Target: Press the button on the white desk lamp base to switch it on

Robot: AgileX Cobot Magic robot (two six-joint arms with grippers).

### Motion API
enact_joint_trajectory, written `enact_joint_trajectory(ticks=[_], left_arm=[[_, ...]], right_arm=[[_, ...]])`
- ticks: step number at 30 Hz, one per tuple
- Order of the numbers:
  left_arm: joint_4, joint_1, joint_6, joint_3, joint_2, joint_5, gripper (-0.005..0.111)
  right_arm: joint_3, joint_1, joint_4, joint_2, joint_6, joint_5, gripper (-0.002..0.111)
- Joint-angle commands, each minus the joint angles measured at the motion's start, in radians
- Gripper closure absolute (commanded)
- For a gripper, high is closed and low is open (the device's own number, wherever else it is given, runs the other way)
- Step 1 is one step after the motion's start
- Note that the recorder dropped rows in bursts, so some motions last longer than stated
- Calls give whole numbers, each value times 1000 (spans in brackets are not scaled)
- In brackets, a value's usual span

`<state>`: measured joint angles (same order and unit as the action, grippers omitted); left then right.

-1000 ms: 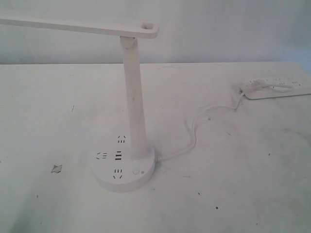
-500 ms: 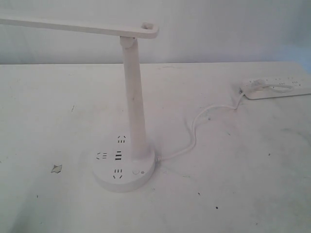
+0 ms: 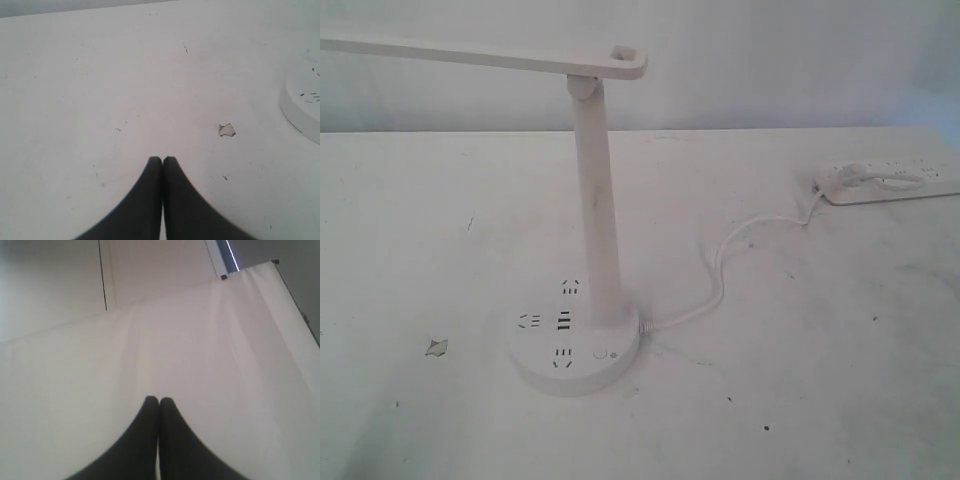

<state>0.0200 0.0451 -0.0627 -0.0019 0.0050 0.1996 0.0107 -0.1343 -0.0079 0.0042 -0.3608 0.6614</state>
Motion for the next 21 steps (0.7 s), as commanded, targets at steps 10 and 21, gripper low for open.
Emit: enact_joint_trajectory(ticks=[10, 21], left_arm=[[-4, 2, 0, 2, 7, -2, 107], [-4, 2, 0, 2, 7, -2, 107]], right_arm=[[343, -7, 151, 242, -421, -76, 108], [387, -7, -1320, 624, -1457, 37, 108]])
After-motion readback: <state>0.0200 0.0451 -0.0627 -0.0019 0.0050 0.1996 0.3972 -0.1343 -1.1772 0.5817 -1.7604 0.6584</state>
